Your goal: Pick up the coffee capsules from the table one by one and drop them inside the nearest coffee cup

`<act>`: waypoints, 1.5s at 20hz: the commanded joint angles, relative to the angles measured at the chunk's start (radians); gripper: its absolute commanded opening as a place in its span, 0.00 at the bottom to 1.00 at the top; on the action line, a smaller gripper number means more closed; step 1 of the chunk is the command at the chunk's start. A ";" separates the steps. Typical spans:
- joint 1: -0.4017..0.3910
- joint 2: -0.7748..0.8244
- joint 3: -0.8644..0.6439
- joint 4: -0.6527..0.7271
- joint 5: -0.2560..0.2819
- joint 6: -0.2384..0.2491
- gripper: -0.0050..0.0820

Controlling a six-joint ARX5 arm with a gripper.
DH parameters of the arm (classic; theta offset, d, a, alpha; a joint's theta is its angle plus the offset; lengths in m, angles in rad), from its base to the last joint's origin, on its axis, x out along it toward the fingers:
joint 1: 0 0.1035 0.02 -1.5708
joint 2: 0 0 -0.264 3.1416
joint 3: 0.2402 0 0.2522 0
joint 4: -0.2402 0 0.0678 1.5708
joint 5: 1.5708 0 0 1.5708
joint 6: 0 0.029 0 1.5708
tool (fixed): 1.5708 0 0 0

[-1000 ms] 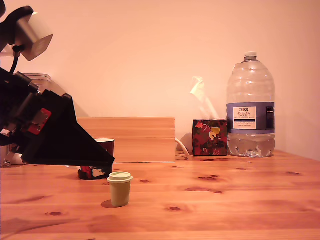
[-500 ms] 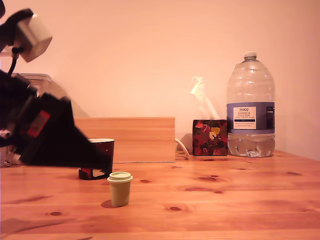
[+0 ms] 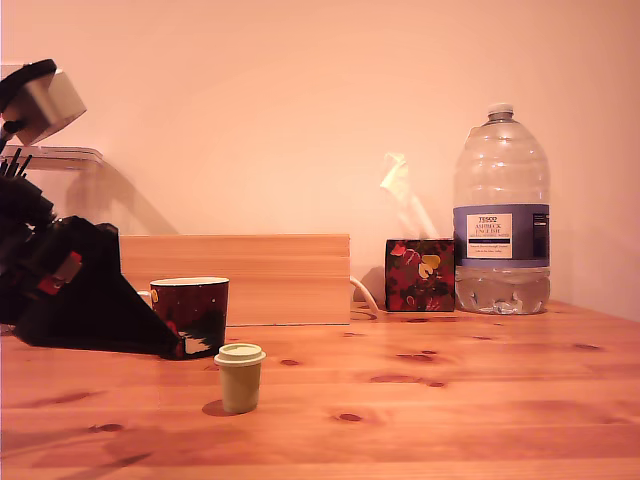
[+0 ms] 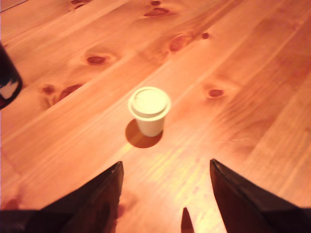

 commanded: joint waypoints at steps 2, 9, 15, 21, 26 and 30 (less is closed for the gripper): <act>0.005 0.060 -0.018 0.050 0.002 0.007 0.63; 0.004 0.233 -0.018 0.240 0.010 0.003 0.63; 0.002 0.372 -0.018 0.403 0.066 0.004 0.64; 0.002 0.461 -0.014 0.529 0.070 0.002 0.63; 0.002 0.536 0.033 0.548 0.069 -0.005 0.63; 0.002 0.590 0.079 0.547 0.068 -0.018 0.63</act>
